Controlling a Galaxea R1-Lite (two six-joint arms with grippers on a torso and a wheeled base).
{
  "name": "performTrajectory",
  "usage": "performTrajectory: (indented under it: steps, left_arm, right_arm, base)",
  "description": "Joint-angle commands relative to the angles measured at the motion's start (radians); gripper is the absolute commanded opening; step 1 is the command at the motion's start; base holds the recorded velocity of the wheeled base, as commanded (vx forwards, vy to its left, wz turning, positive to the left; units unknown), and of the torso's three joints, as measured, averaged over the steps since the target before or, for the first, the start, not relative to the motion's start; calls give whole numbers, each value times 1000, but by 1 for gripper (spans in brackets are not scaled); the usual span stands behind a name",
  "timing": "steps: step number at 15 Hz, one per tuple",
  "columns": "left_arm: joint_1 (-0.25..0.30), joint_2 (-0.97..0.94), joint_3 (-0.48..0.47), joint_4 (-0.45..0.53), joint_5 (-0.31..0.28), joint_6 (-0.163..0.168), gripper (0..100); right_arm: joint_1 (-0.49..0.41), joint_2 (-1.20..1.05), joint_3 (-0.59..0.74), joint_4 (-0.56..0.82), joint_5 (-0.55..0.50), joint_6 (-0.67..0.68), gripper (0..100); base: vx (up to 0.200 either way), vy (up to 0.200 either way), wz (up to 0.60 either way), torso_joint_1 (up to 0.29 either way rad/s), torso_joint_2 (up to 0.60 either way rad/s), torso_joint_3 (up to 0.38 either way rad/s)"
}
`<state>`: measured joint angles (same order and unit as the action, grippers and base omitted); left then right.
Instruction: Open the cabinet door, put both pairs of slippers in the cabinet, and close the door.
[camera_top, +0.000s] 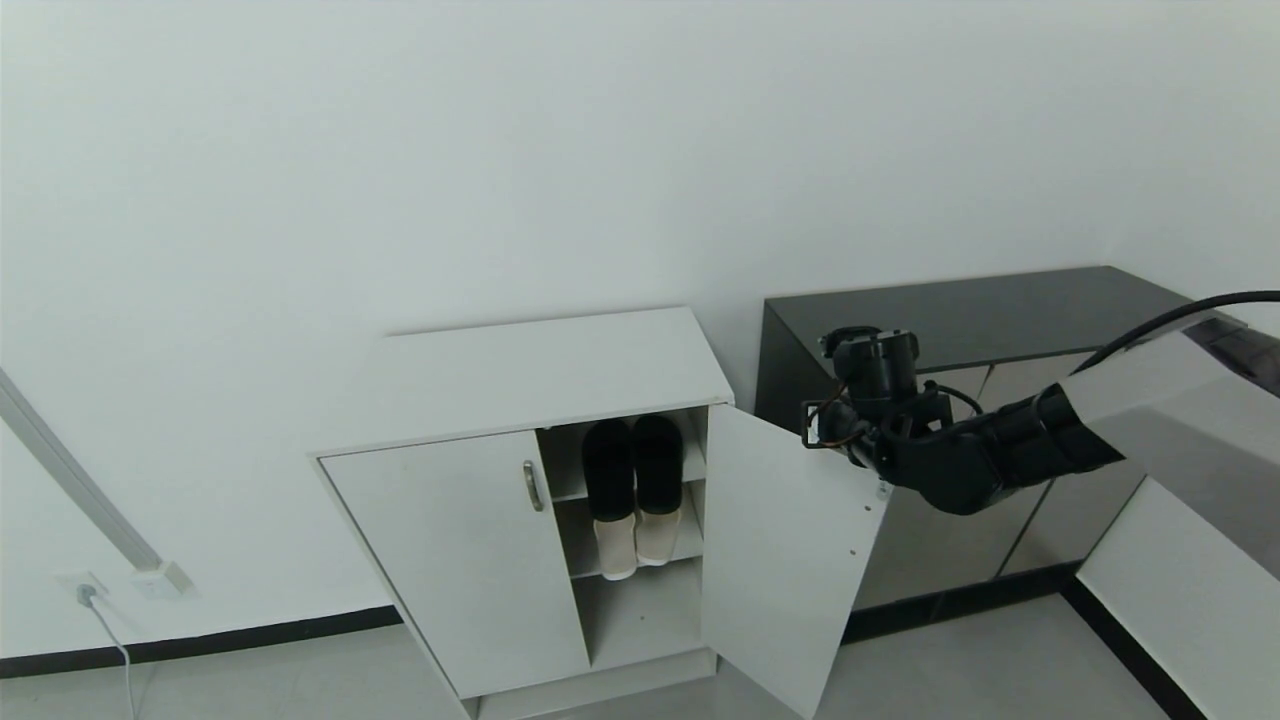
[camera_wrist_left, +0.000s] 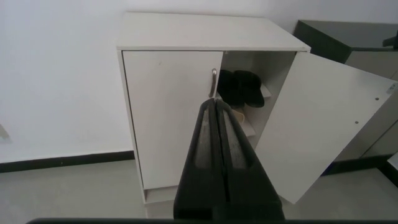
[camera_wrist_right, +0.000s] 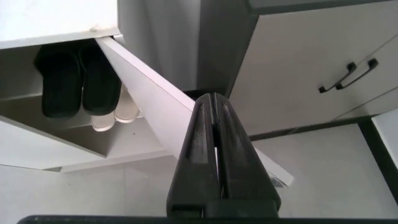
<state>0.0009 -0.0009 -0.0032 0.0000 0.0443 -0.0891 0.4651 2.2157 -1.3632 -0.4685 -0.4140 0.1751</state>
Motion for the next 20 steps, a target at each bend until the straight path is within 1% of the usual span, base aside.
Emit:
performTrajectory:
  steps: [1, 4, 14, 20]
  left_arm:
    - [1, 1, 0, 0, 0, -1, 0]
    - [1, 1, 0, 0, 0, 0, 0]
    - [1, 1, 0, 0, 0, 0, 0]
    - [1, 1, 0, 0, 0, 0, 0]
  right_arm:
    - [-16, 50, -25, 2, 11, 0, 0]
    - [-37, 84, -54, 2, 12, 0, 0]
    - [-69, 183, -108, -1, 31, 3, 0]
    - [-62, 188, -100, 1, 31, 6, 0]
  base:
    - [0, 0, 0, 0, 0, 0]
    - [0, 0, 0, 0, 0, 0]
    - [0, 0, 0, 0, 0, 0]
    - [0, 0, 0, 0, 0, 0]
